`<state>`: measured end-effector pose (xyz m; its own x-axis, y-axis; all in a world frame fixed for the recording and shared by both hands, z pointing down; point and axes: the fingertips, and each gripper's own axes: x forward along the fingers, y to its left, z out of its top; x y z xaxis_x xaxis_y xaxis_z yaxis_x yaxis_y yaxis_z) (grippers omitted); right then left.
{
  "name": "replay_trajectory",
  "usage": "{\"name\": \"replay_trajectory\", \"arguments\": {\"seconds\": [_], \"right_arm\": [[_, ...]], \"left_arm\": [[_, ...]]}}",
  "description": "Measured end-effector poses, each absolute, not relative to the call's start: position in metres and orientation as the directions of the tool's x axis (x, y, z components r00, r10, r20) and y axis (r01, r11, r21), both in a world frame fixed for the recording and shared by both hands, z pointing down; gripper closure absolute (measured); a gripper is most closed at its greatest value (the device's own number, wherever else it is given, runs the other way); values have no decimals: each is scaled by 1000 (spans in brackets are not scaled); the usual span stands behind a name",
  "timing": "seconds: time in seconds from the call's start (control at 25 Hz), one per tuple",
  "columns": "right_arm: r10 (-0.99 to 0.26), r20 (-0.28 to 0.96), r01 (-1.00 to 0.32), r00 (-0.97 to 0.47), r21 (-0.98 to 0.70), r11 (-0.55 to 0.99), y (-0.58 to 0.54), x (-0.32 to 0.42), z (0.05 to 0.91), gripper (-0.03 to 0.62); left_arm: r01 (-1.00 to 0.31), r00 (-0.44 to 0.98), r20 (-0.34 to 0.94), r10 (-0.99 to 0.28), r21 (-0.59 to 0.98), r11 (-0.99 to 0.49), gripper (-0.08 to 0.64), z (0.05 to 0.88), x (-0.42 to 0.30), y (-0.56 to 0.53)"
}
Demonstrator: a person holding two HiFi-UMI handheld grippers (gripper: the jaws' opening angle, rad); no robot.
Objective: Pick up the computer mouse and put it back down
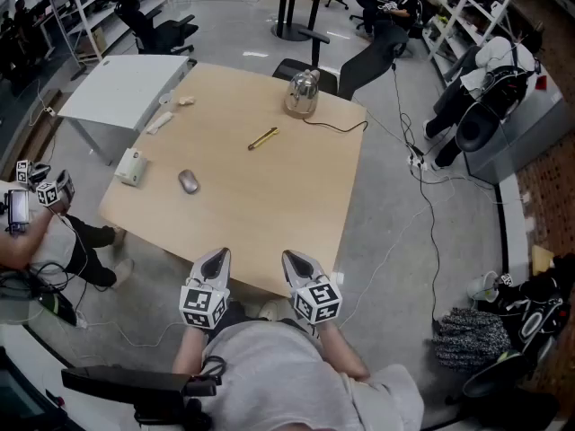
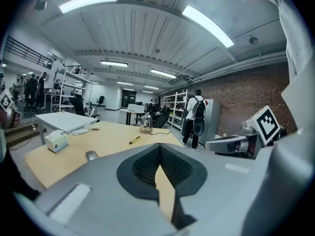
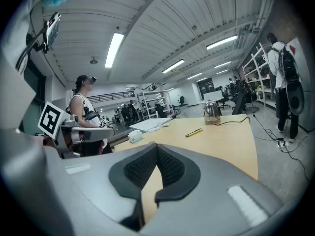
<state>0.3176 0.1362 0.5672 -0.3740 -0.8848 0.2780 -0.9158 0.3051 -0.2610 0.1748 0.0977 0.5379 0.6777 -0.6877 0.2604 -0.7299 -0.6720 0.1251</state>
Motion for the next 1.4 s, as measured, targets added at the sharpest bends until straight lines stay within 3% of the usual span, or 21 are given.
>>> {"name": "replay_trajectory", "arguments": {"seconds": [0.72,1.4], "right_arm": [[-853,295,-893,-431,-275,356,121,286,576,586],[-763,304,-820,-571,-254,512,32,162,561,586]], "left_arm": [[-773,632,262,-730,138,-620,541,546,140,93],[-866,499,264,-825,171,-469,541,541,15,34]]}}
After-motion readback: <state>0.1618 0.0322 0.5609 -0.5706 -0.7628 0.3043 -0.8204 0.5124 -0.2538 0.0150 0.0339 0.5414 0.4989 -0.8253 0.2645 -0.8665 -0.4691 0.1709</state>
